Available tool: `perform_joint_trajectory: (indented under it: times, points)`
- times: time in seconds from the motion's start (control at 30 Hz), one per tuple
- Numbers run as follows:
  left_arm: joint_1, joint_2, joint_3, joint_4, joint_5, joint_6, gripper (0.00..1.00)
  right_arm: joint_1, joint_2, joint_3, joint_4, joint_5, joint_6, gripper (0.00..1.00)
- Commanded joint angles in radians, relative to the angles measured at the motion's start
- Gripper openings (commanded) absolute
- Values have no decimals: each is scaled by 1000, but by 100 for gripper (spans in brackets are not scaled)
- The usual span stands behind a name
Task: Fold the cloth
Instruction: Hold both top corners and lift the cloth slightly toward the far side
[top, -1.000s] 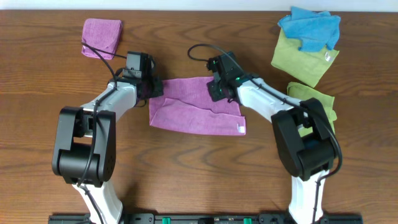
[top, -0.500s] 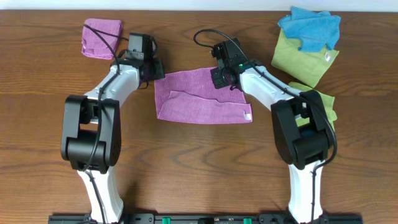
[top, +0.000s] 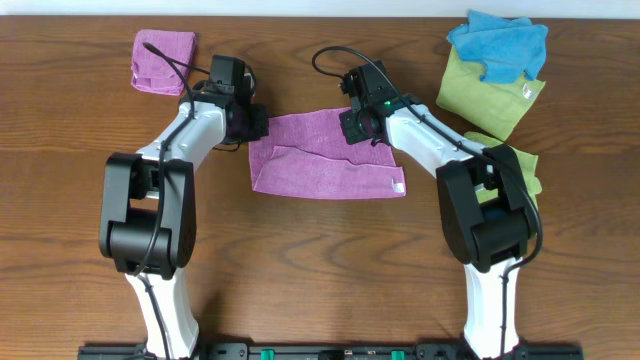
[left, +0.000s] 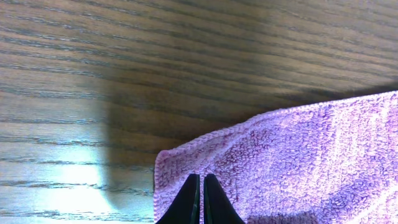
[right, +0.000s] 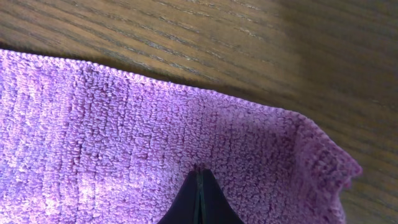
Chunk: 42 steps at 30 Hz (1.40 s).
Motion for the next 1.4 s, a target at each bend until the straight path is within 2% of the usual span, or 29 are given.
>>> perform_joint_trajectory:
  times: [0.0,0.8,0.97,1.37]
  points:
    - [-14,10,16,-5,-48,21,6,-5,14,23,-5,2,2,2]
    - [-22,97,16,48,-97,31,5,-5,14,23,-7,-20,2,1]
    - [-15,113,16,89,-153,58,6,0,17,22,0,-31,2,2]
    - [32,118,18,128,-124,66,5,21,17,23,29,-30,3,2]
